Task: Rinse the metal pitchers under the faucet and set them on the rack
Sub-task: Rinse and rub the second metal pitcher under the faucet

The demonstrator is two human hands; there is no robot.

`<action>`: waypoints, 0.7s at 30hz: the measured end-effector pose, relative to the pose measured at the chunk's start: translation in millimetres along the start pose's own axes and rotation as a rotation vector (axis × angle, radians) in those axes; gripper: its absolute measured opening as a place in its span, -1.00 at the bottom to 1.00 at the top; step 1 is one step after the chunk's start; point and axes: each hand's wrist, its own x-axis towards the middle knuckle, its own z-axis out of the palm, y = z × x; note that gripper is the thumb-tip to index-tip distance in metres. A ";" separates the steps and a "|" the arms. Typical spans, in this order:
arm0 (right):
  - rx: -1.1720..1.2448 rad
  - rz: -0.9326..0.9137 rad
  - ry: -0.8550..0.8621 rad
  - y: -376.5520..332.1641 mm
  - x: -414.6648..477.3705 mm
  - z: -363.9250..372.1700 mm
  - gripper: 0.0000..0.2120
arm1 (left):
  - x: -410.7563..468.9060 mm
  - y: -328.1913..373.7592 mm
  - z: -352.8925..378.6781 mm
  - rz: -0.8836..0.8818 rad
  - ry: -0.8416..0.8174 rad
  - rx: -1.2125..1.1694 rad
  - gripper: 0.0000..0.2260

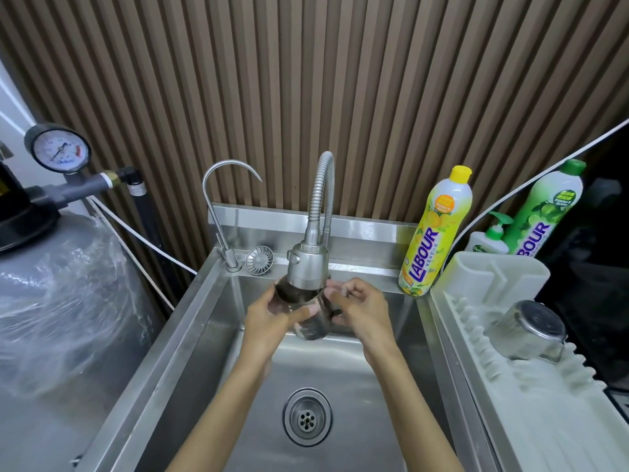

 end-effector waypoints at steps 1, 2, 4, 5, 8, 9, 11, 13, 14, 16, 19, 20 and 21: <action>-0.180 -0.067 0.046 -3.2 0.7 3.1 -0.75 | 2.2 -4.4 -1.0 -0.078 -0.050 -0.011 -0.56; -0.362 -0.130 0.068 -6.0 0.7 6.7 -0.80 | 4.8 -9.2 -1.1 -0.158 -0.094 -0.012 -0.57; -0.654 -0.221 0.073 -9.9 -2.0 14.3 -0.97 | 12.1 -19.4 1.4 -0.294 -0.166 -0.040 -0.66; -0.744 -0.266 0.074 -9.2 -2.7 17.1 -0.92 | 15.6 -22.7 4.2 -0.345 -0.194 -0.061 -0.70; -0.885 -0.383 0.047 -5.6 -3.7 22.1 -0.89 | 24.2 -25.9 14.3 -0.404 -0.217 -0.021 -0.76; -0.898 -0.405 0.034 -5.2 -3.6 22.6 -0.90 | 28.0 -28.5 17.6 -0.394 -0.233 0.013 -0.78; -0.894 -0.439 0.004 -2.1 -0.5 22.9 -0.85 | 34.4 -33.9 24.3 -0.382 -0.242 0.081 -0.73; -0.906 -0.474 -0.025 0.5 2.6 23.4 -0.80 | 40.8 -42.2 29.5 -0.374 -0.207 0.122 -0.69; -0.919 -0.491 -0.037 0.9 3.6 24.0 -0.77 | 42.6 -43.9 31.8 -0.372 -0.191 0.119 -0.71; -0.946 -0.517 -0.053 0.7 4.6 25.4 -0.71 | 46.4 -46.6 34.1 -0.365 -0.177 0.087 -0.77; -0.960 -0.542 -0.057 0.0 4.8 26.3 -0.66 | 49.9 -46.7 34.2 -0.356 -0.169 0.048 -0.79; -0.961 -0.544 -0.058 -0.2 4.7 26.3 -0.65 | 49.5 -45.2 33.6 -0.347 -0.169 0.044 -0.83; -0.956 -0.552 -0.058 -0.9 4.2 26.3 -0.64 | 48.9 -44.5 33.7 -0.337 -0.174 0.036 -0.88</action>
